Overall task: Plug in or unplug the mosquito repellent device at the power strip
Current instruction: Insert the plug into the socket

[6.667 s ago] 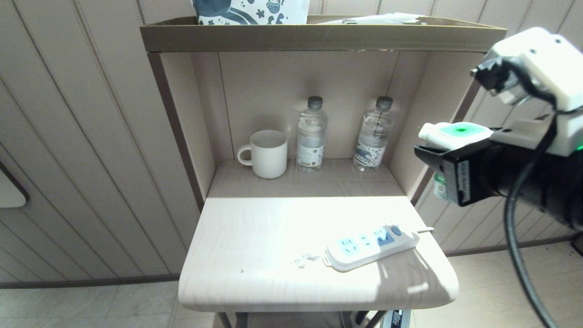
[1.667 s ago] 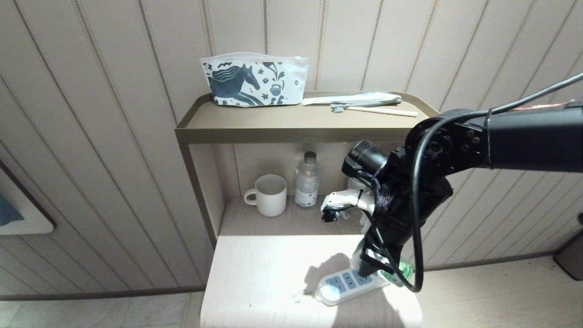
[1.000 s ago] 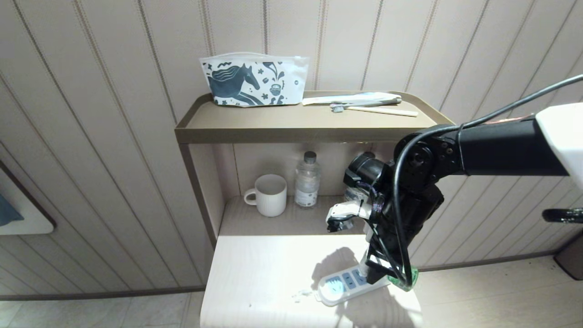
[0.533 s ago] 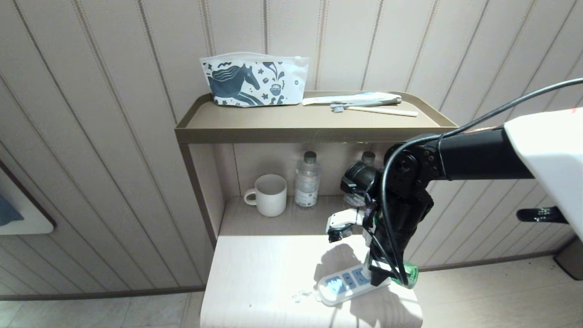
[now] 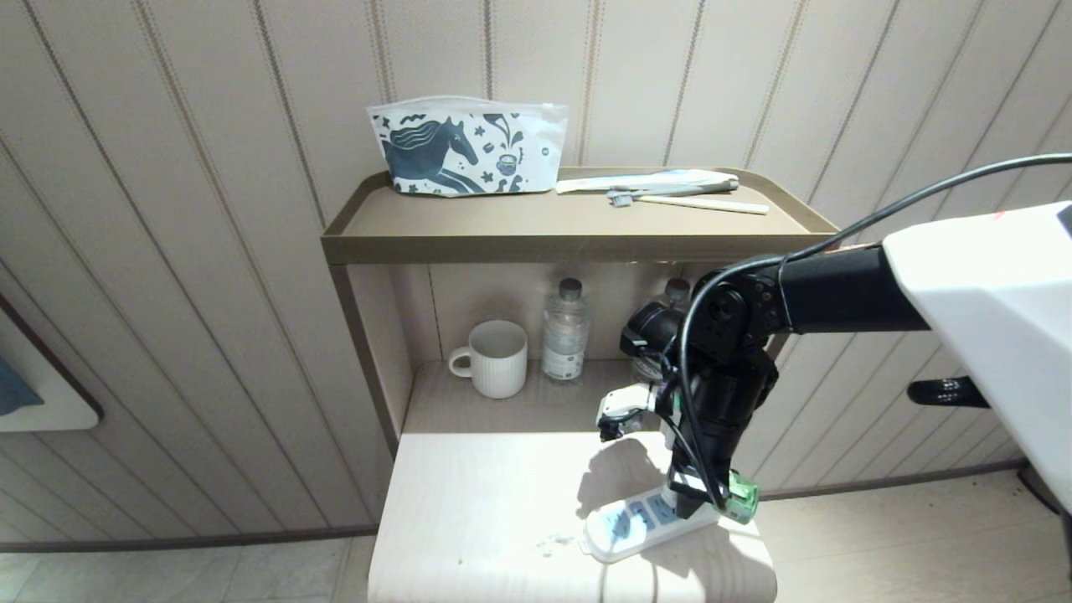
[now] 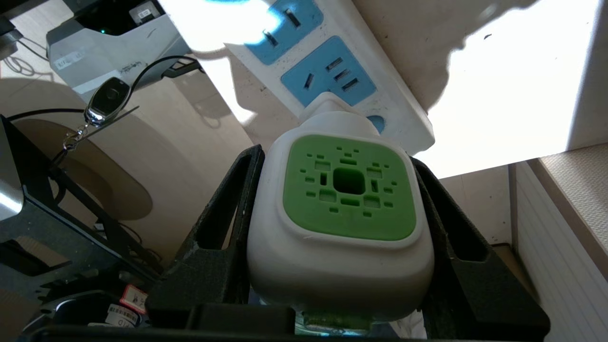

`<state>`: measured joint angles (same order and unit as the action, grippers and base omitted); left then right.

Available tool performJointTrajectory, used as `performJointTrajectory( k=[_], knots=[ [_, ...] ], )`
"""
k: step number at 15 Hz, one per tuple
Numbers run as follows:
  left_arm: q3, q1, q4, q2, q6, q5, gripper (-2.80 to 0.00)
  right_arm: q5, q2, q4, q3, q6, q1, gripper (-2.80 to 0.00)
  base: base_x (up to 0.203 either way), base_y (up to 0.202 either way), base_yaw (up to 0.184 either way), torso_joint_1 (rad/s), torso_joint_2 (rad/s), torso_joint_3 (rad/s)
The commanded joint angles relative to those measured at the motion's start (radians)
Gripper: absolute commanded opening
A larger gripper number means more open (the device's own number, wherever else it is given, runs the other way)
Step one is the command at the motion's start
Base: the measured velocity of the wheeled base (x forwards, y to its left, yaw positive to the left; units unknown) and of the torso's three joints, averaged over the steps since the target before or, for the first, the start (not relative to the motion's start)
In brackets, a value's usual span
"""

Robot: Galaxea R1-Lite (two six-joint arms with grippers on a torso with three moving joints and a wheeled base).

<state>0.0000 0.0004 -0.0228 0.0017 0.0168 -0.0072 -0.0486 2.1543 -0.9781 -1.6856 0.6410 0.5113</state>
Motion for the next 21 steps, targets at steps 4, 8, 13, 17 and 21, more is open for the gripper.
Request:
performJointTrajectory(
  k=[4,8,13,17,21],
  knots=[
    [0.0,0.0,0.0,0.0,0.0,0.0,-2.8,-0.001,0.027,-0.005,-0.04,0.0,0.003,-2.8,0.0,0.0,0.0,0.0,0.0,0.0],
    [0.0,0.001,0.0,0.0,0.0,0.0,-2.8,-0.001,0.027,-0.007,-0.029,0.0,0.004,-2.8,0.0,0.0,0.0,0.0,0.0,0.0],
    [0.0,0.001,0.0,0.0,0.0,0.0,-2.8,-0.001,0.044,-0.005,-0.028,-0.001,0.007,-2.8,0.0,0.0,0.0,0.0,0.0,0.0],
    [0.0,0.001,0.0,0.0,0.0,0.001,-2.8,-0.001,0.056,-0.005,-0.042,0.0,0.007,-2.8,0.0,0.0,0.0,0.0,0.0,0.0],
    [0.0,0.0,0.0,0.0,0.0,0.0,-2.8,-0.001,0.064,-0.005,-0.046,0.0,0.012,-2.8,0.0,0.0,0.0,0.0,0.0,0.0]
  ],
)
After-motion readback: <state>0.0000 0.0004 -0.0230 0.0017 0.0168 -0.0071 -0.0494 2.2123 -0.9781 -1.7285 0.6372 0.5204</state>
